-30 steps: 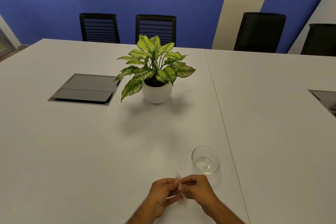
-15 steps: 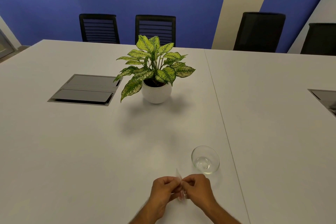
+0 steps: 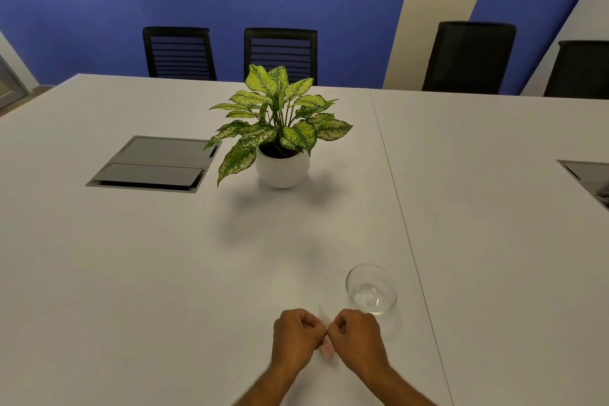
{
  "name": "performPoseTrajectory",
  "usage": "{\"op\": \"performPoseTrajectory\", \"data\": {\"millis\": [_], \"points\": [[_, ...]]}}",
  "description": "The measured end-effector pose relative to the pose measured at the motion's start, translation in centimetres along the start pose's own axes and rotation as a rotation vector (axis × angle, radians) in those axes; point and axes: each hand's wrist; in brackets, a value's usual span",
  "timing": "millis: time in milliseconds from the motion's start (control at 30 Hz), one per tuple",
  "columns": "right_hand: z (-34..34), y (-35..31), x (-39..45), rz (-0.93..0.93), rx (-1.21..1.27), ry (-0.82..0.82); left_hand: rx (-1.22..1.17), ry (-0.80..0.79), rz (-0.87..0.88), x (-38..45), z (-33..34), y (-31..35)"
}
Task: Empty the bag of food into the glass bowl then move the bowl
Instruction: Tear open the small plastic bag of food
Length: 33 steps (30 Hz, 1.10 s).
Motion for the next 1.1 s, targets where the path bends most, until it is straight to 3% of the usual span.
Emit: {"op": "performPoseTrajectory", "data": {"millis": [500,633,733,967,1033,1100], "points": [[-2.4,0.7,1.6,-0.04,-0.226,0.126,0.17,0.031,-0.036,0.6,-1.4,1.1],[-2.2,0.0,1.2,-0.163,-0.155,0.019,0.175,0.014,-0.012,0.9,-1.1,1.0],[-1.2,-0.8,0.9,-0.138,-0.215,-0.073,0.179,0.004,0.012,0.9,-0.8,0.8],[-1.7,-1.7,0.5,-0.165,-0.405,-0.03,0.098,0.031,0.02,0.6,-0.9,-0.8],[-2.2,-1.9,0.3,-0.163,-0.398,-0.042,0.072,-0.018,0.042,0.3,-1.4,-1.8],[-2.8,-2.2,0.1,-0.153,-0.385,-0.05,0.115,-0.166,0.104,0.0,-1.8,-3.0]]}}
Point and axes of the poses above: each hand's wrist, its own x-axis towards the middle knuckle, its own z-axis out of the palm, y = z × x, and after that the axes turned 14 degrees about z, right-handed
